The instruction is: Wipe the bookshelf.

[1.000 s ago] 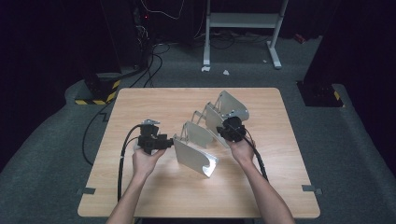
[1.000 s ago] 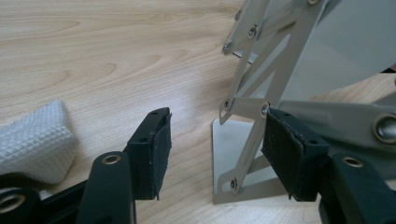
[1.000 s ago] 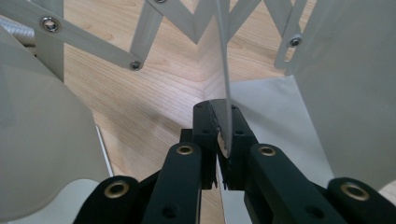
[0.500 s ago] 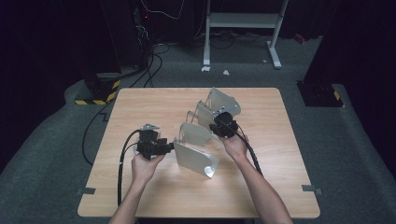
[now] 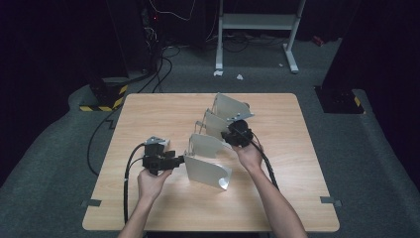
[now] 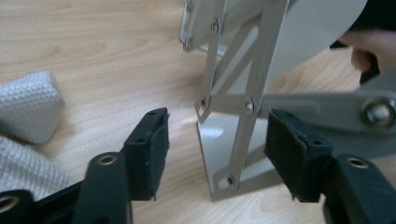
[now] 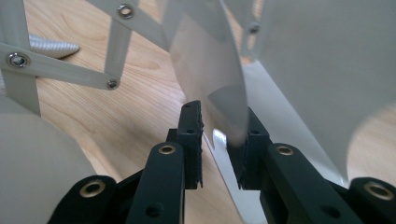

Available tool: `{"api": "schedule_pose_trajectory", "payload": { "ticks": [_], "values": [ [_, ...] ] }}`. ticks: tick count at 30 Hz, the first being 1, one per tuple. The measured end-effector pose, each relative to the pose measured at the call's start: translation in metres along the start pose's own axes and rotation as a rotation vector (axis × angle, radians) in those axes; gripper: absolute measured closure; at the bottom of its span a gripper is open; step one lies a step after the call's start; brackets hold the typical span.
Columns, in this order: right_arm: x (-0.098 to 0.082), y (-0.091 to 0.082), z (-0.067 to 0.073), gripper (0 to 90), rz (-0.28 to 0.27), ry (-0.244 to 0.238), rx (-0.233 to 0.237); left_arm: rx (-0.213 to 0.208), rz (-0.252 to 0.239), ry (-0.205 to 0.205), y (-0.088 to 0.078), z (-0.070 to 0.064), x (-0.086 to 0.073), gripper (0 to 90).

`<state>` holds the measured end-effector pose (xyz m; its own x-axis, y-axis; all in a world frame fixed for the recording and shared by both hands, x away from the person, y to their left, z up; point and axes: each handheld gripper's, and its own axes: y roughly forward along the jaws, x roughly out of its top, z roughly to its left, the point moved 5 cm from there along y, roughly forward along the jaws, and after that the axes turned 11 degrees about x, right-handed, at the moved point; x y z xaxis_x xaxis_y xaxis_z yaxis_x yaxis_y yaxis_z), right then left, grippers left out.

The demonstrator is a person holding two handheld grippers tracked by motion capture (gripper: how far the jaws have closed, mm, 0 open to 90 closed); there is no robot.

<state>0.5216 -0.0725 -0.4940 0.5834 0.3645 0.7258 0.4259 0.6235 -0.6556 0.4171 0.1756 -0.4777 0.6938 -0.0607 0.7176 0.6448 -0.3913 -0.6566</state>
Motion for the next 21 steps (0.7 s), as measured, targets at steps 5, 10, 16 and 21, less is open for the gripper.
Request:
{"api": "schedule_pose_trajectory", "payload": {
  "ticks": [5, 10, 16, 21],
  "values": [
    [-0.037, -0.019, -0.024, 80.0, 0.021, 0.042, -0.082, 0.027, -0.003, -0.024, 0.003, 0.01, 0.004, 35.6],
    [-0.062, -0.019, -0.042, 85.6, 0.051, 0.081, -0.152, 0.06, 0.027, -0.017, 0.016, 0.016, 0.007, 35.2],
    [-0.071, -0.011, -0.051, 88.2, 0.058, 0.108, -0.174, 0.056, 0.059, -0.001, 0.029, 0.013, 0.004, 35.1],
    [-0.066, 0.002, -0.046, 89.6, 0.052, 0.1, -0.172, 0.043, 0.07, 0.011, 0.032, 0.009, 0.002, 35.2]
  ]
}}
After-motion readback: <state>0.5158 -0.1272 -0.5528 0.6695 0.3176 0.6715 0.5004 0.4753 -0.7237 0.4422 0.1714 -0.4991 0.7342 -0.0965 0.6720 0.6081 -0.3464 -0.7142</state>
